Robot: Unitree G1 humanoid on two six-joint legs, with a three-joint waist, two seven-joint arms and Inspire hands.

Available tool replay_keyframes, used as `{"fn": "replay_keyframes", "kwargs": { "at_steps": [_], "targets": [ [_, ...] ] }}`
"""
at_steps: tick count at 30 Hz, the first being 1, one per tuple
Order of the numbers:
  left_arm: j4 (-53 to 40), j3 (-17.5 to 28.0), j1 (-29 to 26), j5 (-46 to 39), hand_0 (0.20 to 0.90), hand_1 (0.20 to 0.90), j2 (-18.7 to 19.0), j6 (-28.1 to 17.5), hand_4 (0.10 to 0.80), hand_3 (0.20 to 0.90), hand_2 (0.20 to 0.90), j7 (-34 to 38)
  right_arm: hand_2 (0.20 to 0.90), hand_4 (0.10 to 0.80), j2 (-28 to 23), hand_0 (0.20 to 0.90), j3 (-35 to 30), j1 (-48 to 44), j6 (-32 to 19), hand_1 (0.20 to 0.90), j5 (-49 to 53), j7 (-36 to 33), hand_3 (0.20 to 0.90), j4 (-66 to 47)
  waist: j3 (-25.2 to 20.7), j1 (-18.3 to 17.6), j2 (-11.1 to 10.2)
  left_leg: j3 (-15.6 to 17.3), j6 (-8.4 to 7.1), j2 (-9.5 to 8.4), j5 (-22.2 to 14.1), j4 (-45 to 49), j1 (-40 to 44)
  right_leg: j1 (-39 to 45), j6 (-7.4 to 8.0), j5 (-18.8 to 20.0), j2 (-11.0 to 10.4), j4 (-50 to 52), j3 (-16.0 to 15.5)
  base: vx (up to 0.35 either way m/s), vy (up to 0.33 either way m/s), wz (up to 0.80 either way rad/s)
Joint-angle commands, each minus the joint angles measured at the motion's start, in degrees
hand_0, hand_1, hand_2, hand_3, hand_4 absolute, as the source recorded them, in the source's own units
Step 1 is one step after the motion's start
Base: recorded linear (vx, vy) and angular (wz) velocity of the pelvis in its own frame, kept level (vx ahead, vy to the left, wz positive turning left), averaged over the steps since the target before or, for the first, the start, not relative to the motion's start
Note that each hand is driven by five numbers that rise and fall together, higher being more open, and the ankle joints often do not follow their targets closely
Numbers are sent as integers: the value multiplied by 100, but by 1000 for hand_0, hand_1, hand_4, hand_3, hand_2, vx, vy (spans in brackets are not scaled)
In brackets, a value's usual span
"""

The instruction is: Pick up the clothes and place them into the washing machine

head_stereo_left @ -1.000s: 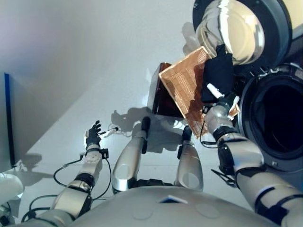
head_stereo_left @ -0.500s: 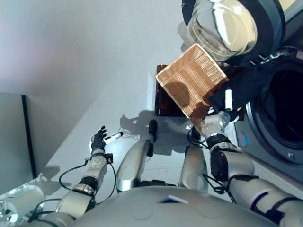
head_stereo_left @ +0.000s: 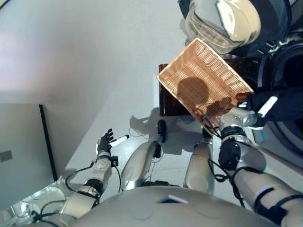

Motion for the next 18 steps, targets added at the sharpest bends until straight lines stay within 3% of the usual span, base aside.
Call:
{"fn": "replay_keyframes", "kwargs": {
  "at_steps": [1,7,13,18],
  "targets": [
    [163,-52,-40,-177,900,900,84,-215,800,900,900,159,200,300,-614,200,108,-497,-598,200,-628,-244,200,-623,8,-9,97,-162,-492,82,-528,925,-588,-115,-361,-242,322,274,-176,-32,-55,-19],
    [76,0,-15,-236,900,900,162,-244,800,900,900,169,200,300,-994,200,157,-780,-611,200,-822,-430,200,-636,88,-22,101,-107,-526,219,-781,1545,-904,-491,-470,-472,533,867,-126,-26,-76,-10],
    [10,150,-20,-307,900,900,289,-273,800,900,900,211,200,300,-1719,200,324,-1237,-609,200,-1102,-643,200,-671,232,-54,23,-114,-528,444,-1176,2522,-1420,-1101,-598,-739,751,1712,-163,-44,-98,-17],
    [19,205,-5,-284,900,900,323,-285,800,900,900,240,200,300,-2114,200,493,-1441,-581,200,-1243,-692,200,-649,217,-54,-12,-155,-547,489,-1250,2689,-1563,-1271,-640,-836,811,1925,-203,-5,-83,-4]
  ]
}}
